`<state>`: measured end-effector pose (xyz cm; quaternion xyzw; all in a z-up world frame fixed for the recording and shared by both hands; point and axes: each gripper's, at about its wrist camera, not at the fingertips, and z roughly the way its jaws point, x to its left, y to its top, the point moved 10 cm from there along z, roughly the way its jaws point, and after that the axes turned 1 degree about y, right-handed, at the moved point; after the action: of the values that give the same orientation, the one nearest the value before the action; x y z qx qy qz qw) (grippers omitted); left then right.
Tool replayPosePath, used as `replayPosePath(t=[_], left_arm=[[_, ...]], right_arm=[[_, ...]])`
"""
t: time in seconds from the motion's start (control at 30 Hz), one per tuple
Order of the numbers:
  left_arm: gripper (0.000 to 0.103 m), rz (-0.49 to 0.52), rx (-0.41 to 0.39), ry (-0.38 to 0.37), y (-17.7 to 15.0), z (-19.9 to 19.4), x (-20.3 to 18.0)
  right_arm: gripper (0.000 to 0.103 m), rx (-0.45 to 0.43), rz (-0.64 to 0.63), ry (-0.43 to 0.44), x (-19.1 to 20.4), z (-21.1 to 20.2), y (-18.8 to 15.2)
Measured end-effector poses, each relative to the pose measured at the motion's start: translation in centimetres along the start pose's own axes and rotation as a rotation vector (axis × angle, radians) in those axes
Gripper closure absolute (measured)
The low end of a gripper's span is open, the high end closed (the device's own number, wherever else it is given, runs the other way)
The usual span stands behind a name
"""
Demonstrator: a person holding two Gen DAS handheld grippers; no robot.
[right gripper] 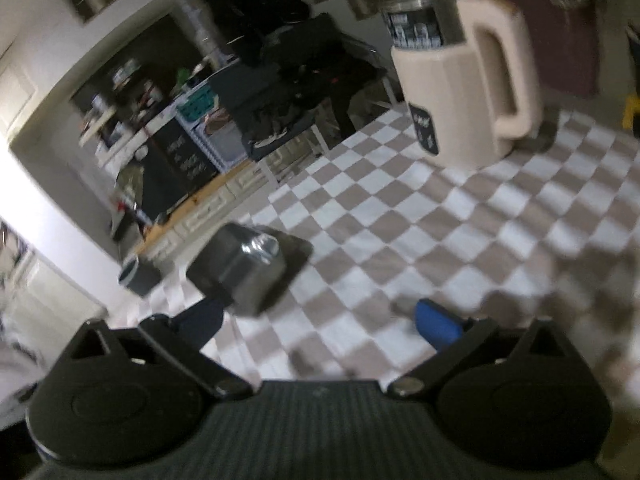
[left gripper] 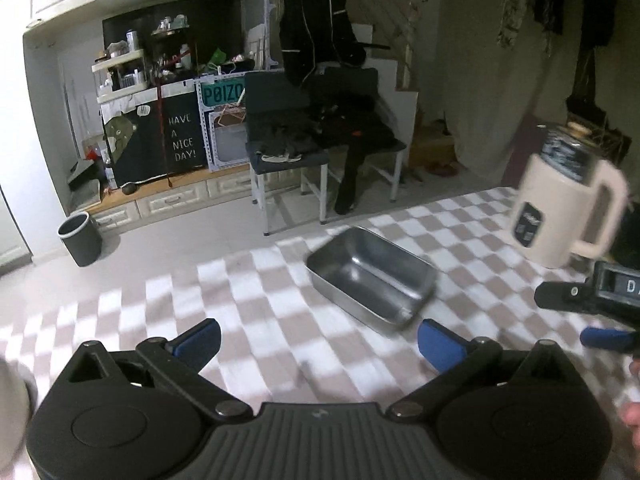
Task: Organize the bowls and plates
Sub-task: 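Move both grippers to the second rectangular steel tray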
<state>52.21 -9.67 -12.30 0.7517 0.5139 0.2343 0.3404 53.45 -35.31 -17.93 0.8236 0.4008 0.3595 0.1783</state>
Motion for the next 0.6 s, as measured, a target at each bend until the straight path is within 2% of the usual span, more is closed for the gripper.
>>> replayPosePath(t=[0.1, 0.2, 0.27, 0.37, 0.47, 0.6], left_arm=[[0.0, 0.055, 0.018, 0.037, 1.7, 3.1, 1.2], [0.0, 0.165, 0.067, 0.096, 3.2, 6.6, 1.6], [0.0, 0.21, 0.081, 0.118, 4.0, 8.7, 1.4], [0.0, 0.211, 0.086, 0.117, 5.0, 11.6, 1.0], [0.0, 0.203, 0.081, 0.118, 5.8, 13.9, 0.3], [0.0, 0.266, 0.095, 0.167, 6.1, 17.0, -0.1]], right_arm=[[0.0, 0.032, 0.032, -0.024, 1.3, 3.4, 0.5], [0.0, 0.041, 0.057, -0.031, 2.6, 5.8, 0.7], [0.004, 0.057, 0.092, -0.012, 3.2, 7.3, 0.8], [0.012, 0.092, 0.122, 0.005, 3.9, 9.4, 0.5], [0.021, 0.074, 0.137, -0.048, 3.4, 10.8, 0.5], [0.024, 0.107, 0.073, -0.067, 4.0, 12.7, -0.7]])
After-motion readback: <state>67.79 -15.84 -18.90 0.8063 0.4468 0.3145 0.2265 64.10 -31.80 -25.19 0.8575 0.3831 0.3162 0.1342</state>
